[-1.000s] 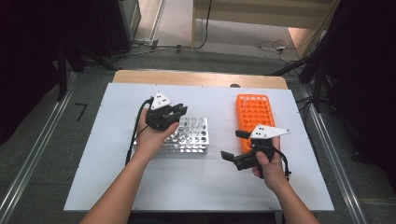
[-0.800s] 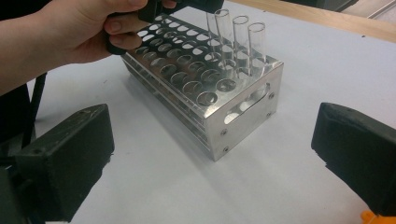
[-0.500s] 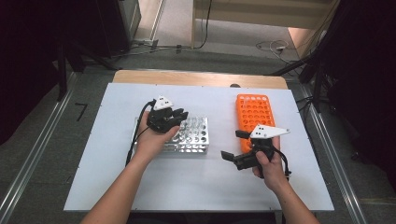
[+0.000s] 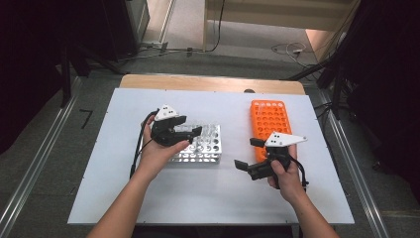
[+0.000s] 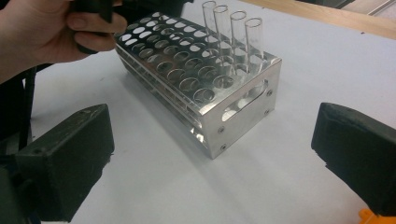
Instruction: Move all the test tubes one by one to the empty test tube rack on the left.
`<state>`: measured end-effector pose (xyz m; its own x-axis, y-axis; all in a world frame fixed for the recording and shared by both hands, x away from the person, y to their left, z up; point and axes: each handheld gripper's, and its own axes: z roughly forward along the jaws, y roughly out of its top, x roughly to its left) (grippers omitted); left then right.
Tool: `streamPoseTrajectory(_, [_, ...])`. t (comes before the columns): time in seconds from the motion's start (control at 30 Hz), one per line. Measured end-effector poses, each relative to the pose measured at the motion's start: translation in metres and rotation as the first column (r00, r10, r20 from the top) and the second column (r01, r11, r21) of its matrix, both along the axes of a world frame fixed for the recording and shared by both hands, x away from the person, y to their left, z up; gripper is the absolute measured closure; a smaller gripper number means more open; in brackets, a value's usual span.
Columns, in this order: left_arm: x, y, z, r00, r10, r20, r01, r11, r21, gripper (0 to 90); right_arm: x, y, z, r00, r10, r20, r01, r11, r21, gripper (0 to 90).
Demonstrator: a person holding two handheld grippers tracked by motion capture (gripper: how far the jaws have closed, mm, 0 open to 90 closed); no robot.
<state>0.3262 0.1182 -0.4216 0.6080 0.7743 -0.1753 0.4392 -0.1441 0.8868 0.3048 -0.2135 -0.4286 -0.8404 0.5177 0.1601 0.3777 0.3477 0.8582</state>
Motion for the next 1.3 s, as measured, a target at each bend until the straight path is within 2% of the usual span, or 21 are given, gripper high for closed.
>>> streamPoseTrajectory(0.1, [-0.008,0.001,0.000,1.0000,-0.006,0.006,0.006,1.0000,0.004,12.7,0.002,-0.001,-0.001,1.0000,-0.006,-0.003,0.006,1.0000,0.001,0.0])
streamPoseTrajectory(0.27, [-0.024,0.003,0.000,0.9997,-0.016,0.017,0.016,0.9999,-0.005,2.8,0.007,-0.002,-0.001,0.9997,-0.022,-0.006,0.022,0.9998,0.002,0.0])
streamPoseTrajectory(0.33, [-0.030,0.006,0.000,0.9991,-0.032,0.029,0.033,0.9992,-0.023,0.2,0.009,-0.003,-0.002,0.9995,-0.031,-0.006,0.031,0.9995,0.000,0.0])
streamPoseTrajectory(0.53, [-0.047,0.009,-0.001,0.9969,-0.059,0.052,0.062,0.9971,-0.044,0.0,0.017,-0.006,-0.004,0.9985,-0.054,-0.011,0.054,0.9986,-0.002,0.0])
streamPoseTrajectory(0.6, [-0.051,0.009,0.000,0.9962,-0.062,0.060,0.064,0.9975,-0.029,0.0,0.020,-0.007,-0.004,0.9979,-0.064,-0.011,0.064,0.9980,-0.004,0.0])
streamPoseTrajectory(0.73, [-0.057,0.009,0.000,0.9958,-0.065,0.065,0.068,0.9966,-0.047,0.0,0.029,-0.012,-0.005,0.9952,-0.096,-0.017,0.096,0.9953,0.004,0.0])
streamPoseTrajectory(1.03, [-0.066,0.007,-0.004,0.9941,-0.087,0.065,0.090,0.9948,-0.047,0.0,0.048,-0.017,-0.006,0.9874,-0.156,-0.029,0.156,0.9877,0.010,0.0])
streamPoseTrajectory(1.23, [-0.069,0.010,-0.004,0.9951,-0.077,0.061,0.080,0.9953,-0.053,0.0,0.063,-0.018,-0.004,0.9765,-0.214,-0.025,0.214,0.9768,-0.008,0.0])
streamPoseTrajectory(1.3, [-0.069,0.011,-0.004,0.9953,-0.075,0.062,0.078,0.9953,-0.057,0.0,0.068,-0.019,-0.004,0.9680,-0.250,-0.021,0.250,0.9682,-0.010,1.6])
